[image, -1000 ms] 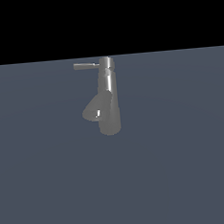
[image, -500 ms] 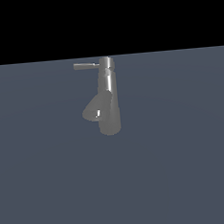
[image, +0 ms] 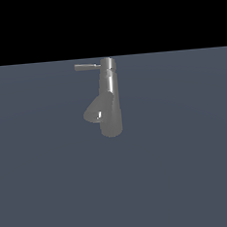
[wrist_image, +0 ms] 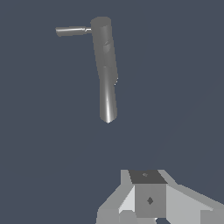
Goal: Turn on the faucet by rotating a designated handle.
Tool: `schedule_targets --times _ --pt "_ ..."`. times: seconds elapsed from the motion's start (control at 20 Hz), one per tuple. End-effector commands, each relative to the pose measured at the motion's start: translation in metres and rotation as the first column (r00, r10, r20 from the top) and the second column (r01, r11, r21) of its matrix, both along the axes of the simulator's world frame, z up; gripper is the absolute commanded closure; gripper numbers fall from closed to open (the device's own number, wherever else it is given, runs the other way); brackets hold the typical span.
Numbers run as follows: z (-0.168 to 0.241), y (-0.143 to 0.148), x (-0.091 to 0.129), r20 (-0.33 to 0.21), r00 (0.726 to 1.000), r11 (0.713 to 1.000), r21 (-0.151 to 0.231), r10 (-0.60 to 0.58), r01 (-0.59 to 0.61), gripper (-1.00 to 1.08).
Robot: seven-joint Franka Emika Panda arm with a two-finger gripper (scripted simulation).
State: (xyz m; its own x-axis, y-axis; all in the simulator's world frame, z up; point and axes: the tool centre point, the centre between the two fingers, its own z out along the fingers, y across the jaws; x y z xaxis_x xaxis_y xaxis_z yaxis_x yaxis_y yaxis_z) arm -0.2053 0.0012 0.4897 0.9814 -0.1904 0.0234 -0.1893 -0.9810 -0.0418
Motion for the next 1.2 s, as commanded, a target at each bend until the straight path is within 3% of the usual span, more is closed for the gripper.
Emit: schedule_targets --times 0.0,0.3,0.55,0.85,1.15 --pt "0.000 0.002 0.013 -0.005 0.999 0.999 0.009 -0.048 0.048 1.08" --pt "-0.005 0.007 0.051 -0.025 0.982 0.982 0.030 -0.186 0.187 1.08" --pt "-0.012 0.013 0.084 -0.044 0.952 0.952 0.040 -0.301 0.303 1.08" --pt "-0.025 0.020 0.123 -0.069 0.898 0.898 0.044 -0.435 0.438 1.08" --pt "-0.043 0.029 0.161 -0.093 0.823 0.824 0.039 -0.560 0.565 1.08"
